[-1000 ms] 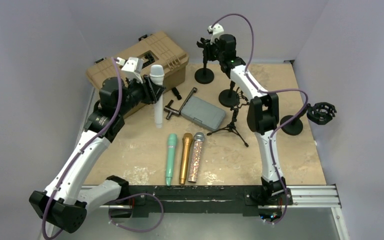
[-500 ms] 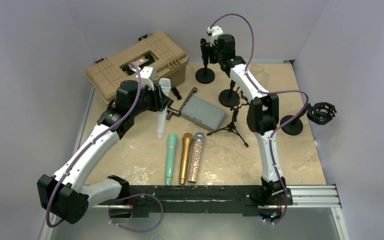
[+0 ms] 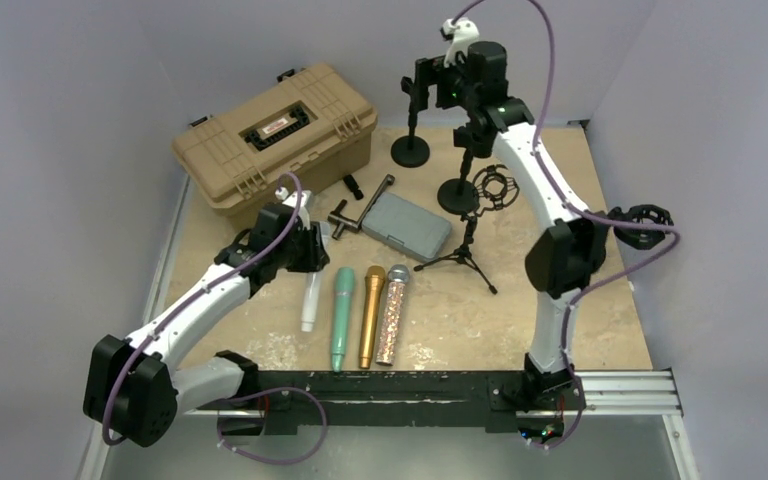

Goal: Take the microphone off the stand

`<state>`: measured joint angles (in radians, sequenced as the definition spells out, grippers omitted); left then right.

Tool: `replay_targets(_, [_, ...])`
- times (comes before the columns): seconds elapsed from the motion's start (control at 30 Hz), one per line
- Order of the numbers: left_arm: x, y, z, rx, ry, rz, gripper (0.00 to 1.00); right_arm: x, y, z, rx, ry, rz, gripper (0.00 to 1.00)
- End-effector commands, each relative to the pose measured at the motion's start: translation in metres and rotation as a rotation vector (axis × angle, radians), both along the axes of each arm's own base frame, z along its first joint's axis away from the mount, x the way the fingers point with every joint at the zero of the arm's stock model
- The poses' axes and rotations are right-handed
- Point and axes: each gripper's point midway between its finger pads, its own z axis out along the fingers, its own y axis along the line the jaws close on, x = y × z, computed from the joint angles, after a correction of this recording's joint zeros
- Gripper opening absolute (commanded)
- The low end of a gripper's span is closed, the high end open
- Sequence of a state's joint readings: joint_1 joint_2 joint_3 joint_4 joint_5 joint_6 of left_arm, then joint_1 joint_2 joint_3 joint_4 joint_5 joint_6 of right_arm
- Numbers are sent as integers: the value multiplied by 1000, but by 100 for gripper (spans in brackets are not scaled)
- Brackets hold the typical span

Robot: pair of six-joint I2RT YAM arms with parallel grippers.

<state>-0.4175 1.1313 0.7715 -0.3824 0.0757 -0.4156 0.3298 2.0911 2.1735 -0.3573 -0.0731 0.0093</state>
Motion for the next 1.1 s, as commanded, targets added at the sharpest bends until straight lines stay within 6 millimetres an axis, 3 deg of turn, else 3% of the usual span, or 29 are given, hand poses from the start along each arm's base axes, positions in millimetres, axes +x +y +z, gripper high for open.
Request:
replay_targets(0.0, [-7,13,-20,23,42,91,0,-48,11,71,204,-108,88,94])
replay_targets(0.13, [-14,23,-43,55,85,138,0,-88,17,95,310,-150,162,95])
replay_targets(0.3, [-15,24,-65,80,159,163,0,-117,23,94,331,-125,220,97])
replay_targets(0.43, [-12,23,-75,86,195,190,0,-136,14,86,322,-121,208,97])
replay_targets(0.6, [-8,26,-81,104,213,227,1,-158,1,95,319,-166,191,97])
replay_targets(0.9, [-8,18,-83,119,221,203,7,-181,-10,91,322,-191,179,98])
replay_targets(1.07, [-20,5,-88,123,240,174,10,-189,-14,97,312,-207,178,98])
